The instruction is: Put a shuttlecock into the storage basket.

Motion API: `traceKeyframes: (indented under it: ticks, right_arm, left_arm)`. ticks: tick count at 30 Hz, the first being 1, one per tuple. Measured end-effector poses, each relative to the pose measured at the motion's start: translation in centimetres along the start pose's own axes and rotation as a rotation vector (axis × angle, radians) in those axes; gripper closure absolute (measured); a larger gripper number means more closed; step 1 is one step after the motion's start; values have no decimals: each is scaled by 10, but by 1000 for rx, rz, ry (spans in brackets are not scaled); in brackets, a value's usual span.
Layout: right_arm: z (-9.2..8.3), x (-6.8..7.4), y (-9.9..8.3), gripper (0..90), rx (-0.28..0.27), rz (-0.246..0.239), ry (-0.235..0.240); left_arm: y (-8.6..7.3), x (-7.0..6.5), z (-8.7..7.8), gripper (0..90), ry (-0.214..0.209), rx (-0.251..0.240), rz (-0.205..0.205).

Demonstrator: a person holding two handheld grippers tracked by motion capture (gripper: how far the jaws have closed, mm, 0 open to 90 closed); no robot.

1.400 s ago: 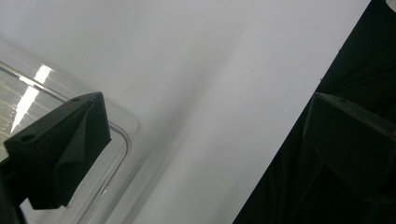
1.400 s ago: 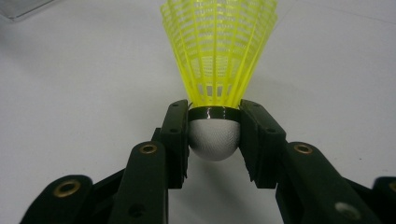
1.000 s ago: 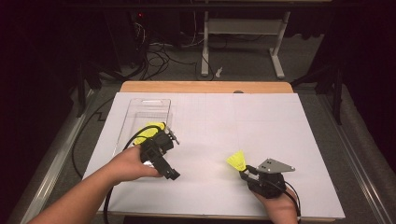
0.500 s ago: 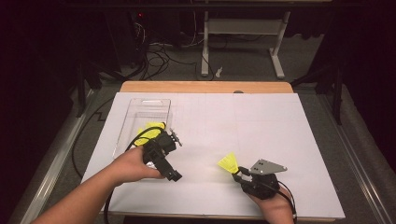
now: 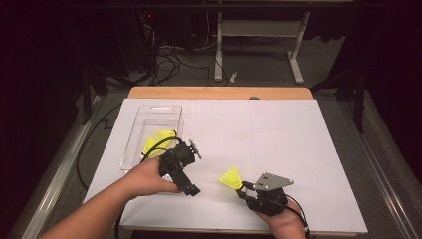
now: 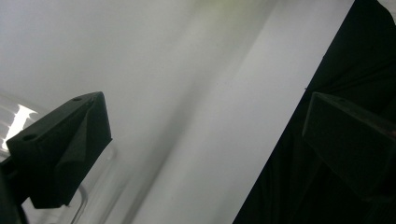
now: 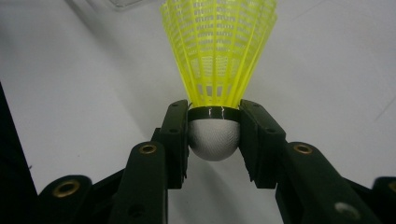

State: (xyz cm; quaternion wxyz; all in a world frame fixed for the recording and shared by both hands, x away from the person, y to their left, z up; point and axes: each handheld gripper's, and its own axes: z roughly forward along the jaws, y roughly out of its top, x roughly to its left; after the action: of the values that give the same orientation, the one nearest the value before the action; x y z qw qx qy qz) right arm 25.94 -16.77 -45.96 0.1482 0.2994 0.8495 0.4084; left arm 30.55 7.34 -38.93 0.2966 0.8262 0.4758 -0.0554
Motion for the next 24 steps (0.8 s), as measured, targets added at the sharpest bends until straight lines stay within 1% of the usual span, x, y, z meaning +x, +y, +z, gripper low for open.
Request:
traceKeyframes:
  ticks: [1, 3, 7, 8, 9, 12, 13, 15, 16, 18, 19, 24]
  right_arm:
    - [1, 2, 1, 659, 1, -3, 5]
    - [3, 4, 2, 659, 1, -10, 14]
    - [6, 10, 4, 659, 5, -26, 36]
    - [6, 11, 4, 659, 4, -31, 41]
    - [6, 12, 5, 659, 4, -35, 45]
    - [7, 16, 7, 659, -3, -43, 62]
    - [8, 18, 7, 659, -4, -47, 67]
    - [8, 20, 8, 659, -5, -50, 77]
    - [9, 21, 9, 659, -4, -60, 82]
    - [9, 23, 9, 659, -2, -68, 86]
    - [9, 24, 9, 659, -3, -66, 88]
    - [9, 26, 10, 659, -9, -73, 97]
  left_arm:
    - [0, -1, 1, 19, 3, 1, 5]
    - [1, -3, 1, 18, 2, -7, 0]
    - [2, -5, 2, 22, -1, 0, 14]
    - [3, -7, 3, 22, -2, -4, 8]
    - [3, -7, 3, 23, -3, 4, 19]
    - [3, -10, 6, 24, -5, 5, 22]
    - [3, -10, 6, 27, -6, 10, 34]
    - [2, -14, 8, 30, -10, 10, 32]
    - [2, -14, 9, 31, -9, 17, 41]
    - [2, -17, 11, 38, -18, 15, 40]
    - [2, -18, 12, 45, -15, 23, 52]
    - [1, -21, 17, 69, -25, 28, 61]
